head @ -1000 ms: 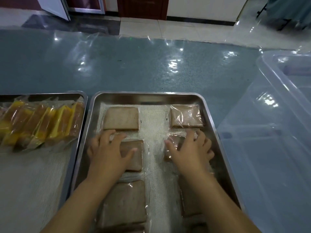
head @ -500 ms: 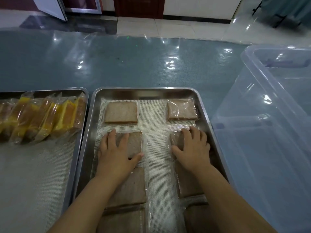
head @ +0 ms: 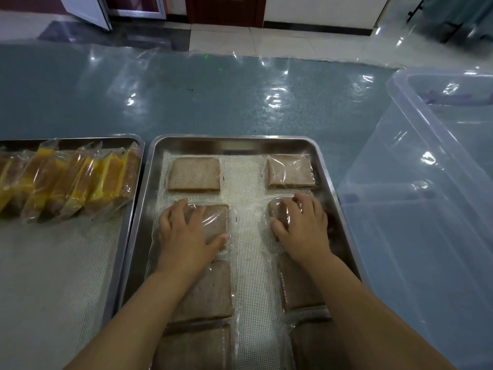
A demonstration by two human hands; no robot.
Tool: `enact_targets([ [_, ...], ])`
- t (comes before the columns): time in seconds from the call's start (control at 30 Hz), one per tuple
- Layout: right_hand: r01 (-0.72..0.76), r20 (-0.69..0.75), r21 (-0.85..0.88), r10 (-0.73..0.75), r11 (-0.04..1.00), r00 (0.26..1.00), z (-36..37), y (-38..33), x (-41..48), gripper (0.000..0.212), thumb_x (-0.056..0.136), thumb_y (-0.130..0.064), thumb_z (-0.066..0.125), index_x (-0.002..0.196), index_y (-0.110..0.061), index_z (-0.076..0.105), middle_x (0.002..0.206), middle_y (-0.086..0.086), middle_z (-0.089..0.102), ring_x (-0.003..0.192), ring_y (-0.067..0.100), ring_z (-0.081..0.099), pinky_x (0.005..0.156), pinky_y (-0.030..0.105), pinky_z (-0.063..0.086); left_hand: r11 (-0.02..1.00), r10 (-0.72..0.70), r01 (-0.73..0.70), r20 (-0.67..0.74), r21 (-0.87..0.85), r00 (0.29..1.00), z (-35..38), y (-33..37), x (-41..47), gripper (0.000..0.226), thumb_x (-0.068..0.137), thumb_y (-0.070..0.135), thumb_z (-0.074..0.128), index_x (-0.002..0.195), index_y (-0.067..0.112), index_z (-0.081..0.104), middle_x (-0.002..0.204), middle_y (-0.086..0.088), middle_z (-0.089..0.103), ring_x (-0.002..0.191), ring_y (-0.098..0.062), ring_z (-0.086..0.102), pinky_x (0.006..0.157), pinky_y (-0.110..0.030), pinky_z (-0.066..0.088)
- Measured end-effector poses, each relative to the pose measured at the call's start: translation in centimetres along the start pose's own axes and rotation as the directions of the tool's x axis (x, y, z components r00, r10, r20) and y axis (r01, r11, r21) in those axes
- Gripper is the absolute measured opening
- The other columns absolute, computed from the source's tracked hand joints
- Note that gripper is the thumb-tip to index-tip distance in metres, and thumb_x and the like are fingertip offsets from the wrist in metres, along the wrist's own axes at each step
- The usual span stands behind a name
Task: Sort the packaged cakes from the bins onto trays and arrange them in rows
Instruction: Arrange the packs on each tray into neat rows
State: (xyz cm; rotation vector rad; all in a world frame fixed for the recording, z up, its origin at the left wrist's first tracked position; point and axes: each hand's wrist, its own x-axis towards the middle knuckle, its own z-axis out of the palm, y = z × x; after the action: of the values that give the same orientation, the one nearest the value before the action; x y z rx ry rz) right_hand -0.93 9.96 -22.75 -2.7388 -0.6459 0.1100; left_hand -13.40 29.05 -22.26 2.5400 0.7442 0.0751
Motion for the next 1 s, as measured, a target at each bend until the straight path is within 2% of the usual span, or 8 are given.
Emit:
enact_targets([
  [0.13, 0.000, 0.070, -0.042, 0.003, 0.999, 0.998, 0.3, 0.2, -0.1, 0.053, 0.090, -0.056, 0.043, 0.134, -0.027, 0.040, 0.153, 0.004, 0.021, 0.144, 0.024, 0.008, 0.115, 0.054, 0.003, 0.996, -0.070, 0.066, 0.067, 0.059, 0.995, 0.0, 0.5, 0.1, 0.089, 0.072, 0.073, 0.054, 0.143, 0.028, 0.026, 0.153, -0.002, 0.004, 0.136, -0.029, -0.001, 0.114, -0.049, 0.018],
  [0.23, -0.008, 0.102, 0.010, 0.007, 1.000, 0.995, -0.1, 0.3, -0.3, 0.057, 0.090, -0.061, 0.038, 0.138, -0.030, 0.037, 0.157, 0.003, 0.012, 0.146, 0.022, -0.004, 0.114, 0.050, -0.007, 0.982, -0.141, 0.128, 0.089, 0.142, 0.986, 0.2, 1.5, 0.4, 0.099, 0.068, 0.079, 0.052, 0.144, 0.026, 0.019, 0.152, -0.006, 0.001, 0.136, -0.036, -0.001, 0.112, -0.052, 0.017],
  [0.33, -0.006, 0.049, 0.073, 0.003, 0.997, 0.999, -0.7, 0.4, -1.5, 0.055, 0.089, -0.060, 0.037, 0.135, -0.030, 0.041, 0.157, 0.002, 0.016, 0.146, 0.022, 0.001, 0.115, 0.051, -0.003, 0.979, -0.135, 0.123, 0.065, 0.159, 0.989, 0.5, 2.2, 0.4, 0.088, 0.073, 0.067, 0.057, 0.140, 0.022, 0.021, 0.149, -0.009, 0.002, 0.133, -0.037, 0.002, 0.108, -0.053, 0.020],
  [0.43, -0.050, 0.035, 0.069, 0.048, 0.996, 0.998, -1.0, 0.7, -3.2, 0.050, 0.091, -0.054, 0.047, 0.134, -0.028, 0.043, 0.157, 0.002, 0.017, 0.144, 0.023, 0.005, 0.115, 0.048, 0.002, 0.986, -0.120, 0.118, 0.009, 0.117, 0.993, 0.4, 2.0, 0.5, 0.078, 0.074, 0.056, 0.061, 0.135, 0.021, 0.029, 0.145, -0.008, 0.007, 0.128, -0.035, 0.006, 0.105, -0.051, 0.025],
  [0.6, -0.086, 0.051, 0.047, 0.084, 0.995, 0.995, -0.8, 1.5, -5.4, 0.046, 0.090, -0.051, 0.051, 0.132, -0.033, 0.044, 0.155, -0.001, 0.019, 0.142, 0.022, 0.006, 0.114, 0.045, 0.004, 0.984, -0.131, 0.129, 0.010, 0.121, 0.991, 0.3, 1.3, 1.2, 0.078, 0.073, 0.057, 0.062, 0.134, 0.021, 0.031, 0.147, -0.009, 0.009, 0.130, -0.036, 0.010, 0.105, -0.052, 0.026],
  [0.7, -0.095, 0.049, 0.070, 0.091, 0.993, 0.995, -0.9, 1.7, -6.6, 0.055, 0.089, -0.052, 0.052, 0.139, -0.033, 0.039, 0.156, -0.001, 0.015, 0.143, 0.022, 0.004, 0.115, 0.044, 0.004, 0.984, -0.124, 0.119, 0.033, 0.129, 0.992, 0.4, 1.2, 1.1, 0.083, 0.073, 0.065, 0.059, 0.137, 0.021, 0.029, 0.147, -0.009, 0.008, 0.131, -0.036, 0.007, 0.107, -0.052, 0.023],
  [0.83, -0.152, 0.092, 0.070, 0.146, 0.986, 0.985, -1.3, 1.4, -8.6, 0.072, 0.084, -0.064, 0.049, 0.145, -0.033, 0.026, 0.158, 0.000, 0.003, 0.144, 0.026, -0.001, 0.115, 0.047, 0.006, 0.986, -0.085, 0.079, 0.037, 0.145, 0.996, -0.3, 1.0, -0.2, 0.086, 0.075, 0.074, 0.049, 0.142, 0.025, 0.026, 0.153, -0.010, 0.002, 0.138, -0.038, 0.000, 0.112, -0.057, 0.009],
  [1.0, -0.207, 0.219, 0.010, 0.200, 0.978, 0.955, -1.2, 1.0, -10.4, 0.090, 0.080, -0.075, 0.040, 0.150, -0.030, 0.009, 0.158, 0.008, -0.010, 0.145, 0.028, -0.012, 0.116, 0.050, 0.001, 0.979, -0.170, 0.162, 0.055, 0.123, 0.984, -0.8, 1.6, -5.4, 0.093, 0.071, 0.079, 0.047, 0.143, 0.026, 0.020, 0.153, -0.008, -0.005, 0.138, -0.039, -0.001, 0.111, -0.060, 0.010],
])
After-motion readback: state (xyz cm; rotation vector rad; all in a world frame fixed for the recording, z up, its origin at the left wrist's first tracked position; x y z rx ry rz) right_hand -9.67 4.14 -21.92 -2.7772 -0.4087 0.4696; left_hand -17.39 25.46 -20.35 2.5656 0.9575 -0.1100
